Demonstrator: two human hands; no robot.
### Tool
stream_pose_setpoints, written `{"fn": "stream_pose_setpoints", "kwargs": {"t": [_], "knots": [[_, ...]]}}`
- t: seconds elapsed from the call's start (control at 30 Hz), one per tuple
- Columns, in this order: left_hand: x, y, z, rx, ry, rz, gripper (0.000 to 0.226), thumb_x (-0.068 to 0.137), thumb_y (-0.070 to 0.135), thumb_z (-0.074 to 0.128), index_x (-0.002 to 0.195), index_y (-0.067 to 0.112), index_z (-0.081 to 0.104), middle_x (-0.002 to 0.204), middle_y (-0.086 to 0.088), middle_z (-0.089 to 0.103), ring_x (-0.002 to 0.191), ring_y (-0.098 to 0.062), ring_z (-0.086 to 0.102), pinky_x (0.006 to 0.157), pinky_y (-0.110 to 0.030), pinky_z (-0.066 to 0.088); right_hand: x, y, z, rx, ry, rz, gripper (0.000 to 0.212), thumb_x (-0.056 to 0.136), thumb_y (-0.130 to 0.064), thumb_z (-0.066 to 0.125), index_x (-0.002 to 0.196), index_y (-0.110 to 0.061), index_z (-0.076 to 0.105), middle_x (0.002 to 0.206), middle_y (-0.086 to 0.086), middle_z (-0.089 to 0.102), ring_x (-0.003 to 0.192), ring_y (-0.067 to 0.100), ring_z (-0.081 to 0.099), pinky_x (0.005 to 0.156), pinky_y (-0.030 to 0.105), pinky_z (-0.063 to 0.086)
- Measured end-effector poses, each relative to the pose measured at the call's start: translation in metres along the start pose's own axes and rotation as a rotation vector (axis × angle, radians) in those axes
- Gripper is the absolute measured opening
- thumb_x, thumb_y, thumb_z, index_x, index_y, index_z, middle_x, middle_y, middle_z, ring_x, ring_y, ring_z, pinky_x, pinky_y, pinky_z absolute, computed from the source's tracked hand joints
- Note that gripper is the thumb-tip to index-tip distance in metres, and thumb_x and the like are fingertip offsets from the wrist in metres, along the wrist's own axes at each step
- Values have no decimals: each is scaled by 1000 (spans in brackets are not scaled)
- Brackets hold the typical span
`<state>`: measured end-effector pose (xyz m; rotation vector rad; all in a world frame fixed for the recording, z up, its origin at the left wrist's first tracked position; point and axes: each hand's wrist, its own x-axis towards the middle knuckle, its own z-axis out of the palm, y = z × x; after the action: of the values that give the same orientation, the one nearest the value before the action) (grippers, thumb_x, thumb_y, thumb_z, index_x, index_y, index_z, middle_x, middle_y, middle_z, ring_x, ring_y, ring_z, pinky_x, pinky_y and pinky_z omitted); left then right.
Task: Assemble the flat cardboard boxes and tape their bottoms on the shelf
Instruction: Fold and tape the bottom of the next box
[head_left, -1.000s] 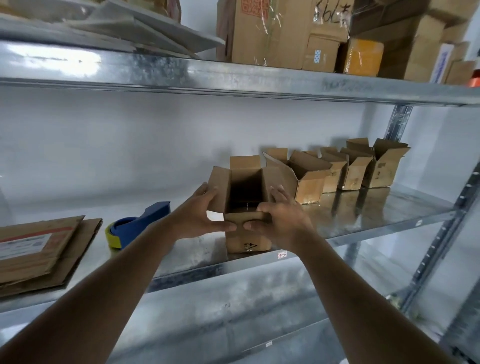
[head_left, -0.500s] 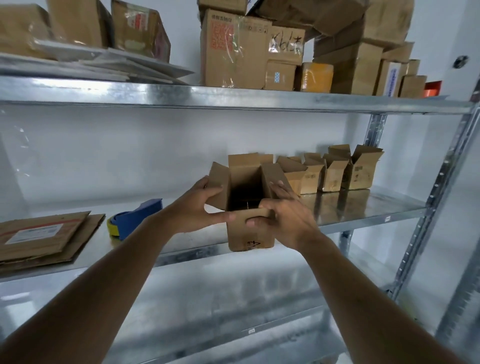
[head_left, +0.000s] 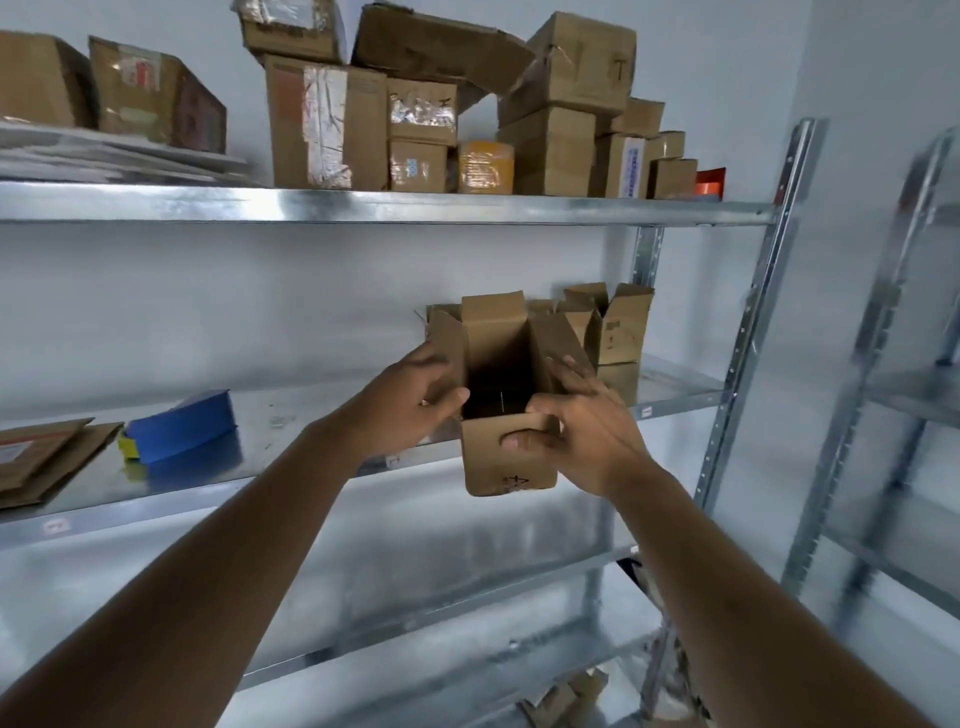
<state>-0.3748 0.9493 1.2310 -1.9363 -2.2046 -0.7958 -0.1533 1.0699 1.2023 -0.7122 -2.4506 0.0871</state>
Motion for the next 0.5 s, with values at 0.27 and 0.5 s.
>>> {"fn": "stream_pose_setpoints", "kwargs": {"t": [0.27, 0.5], "knots": [[83, 57, 53, 60, -47, 110, 39, 104, 46, 53, 117, 11, 64, 163, -1, 30, 137, -21, 49, 106, -35, 44, -3, 100, -28, -64, 28, 93, 68, 67, -92, 41, 99, -40, 71, 166, -2, 37, 158, 22, 16, 123, 44, 21], [168, 78, 108, 33, -66, 139, 51, 106, 43, 52, 143, 9, 55, 170, 2, 20, 147, -19, 38, 104, -25, 31, 35, 192, -23, -91, 15, 142, 74, 61, -92, 38, 99, -39, 73, 165, 0, 38, 157, 23, 20, 121, 42, 23]]}}
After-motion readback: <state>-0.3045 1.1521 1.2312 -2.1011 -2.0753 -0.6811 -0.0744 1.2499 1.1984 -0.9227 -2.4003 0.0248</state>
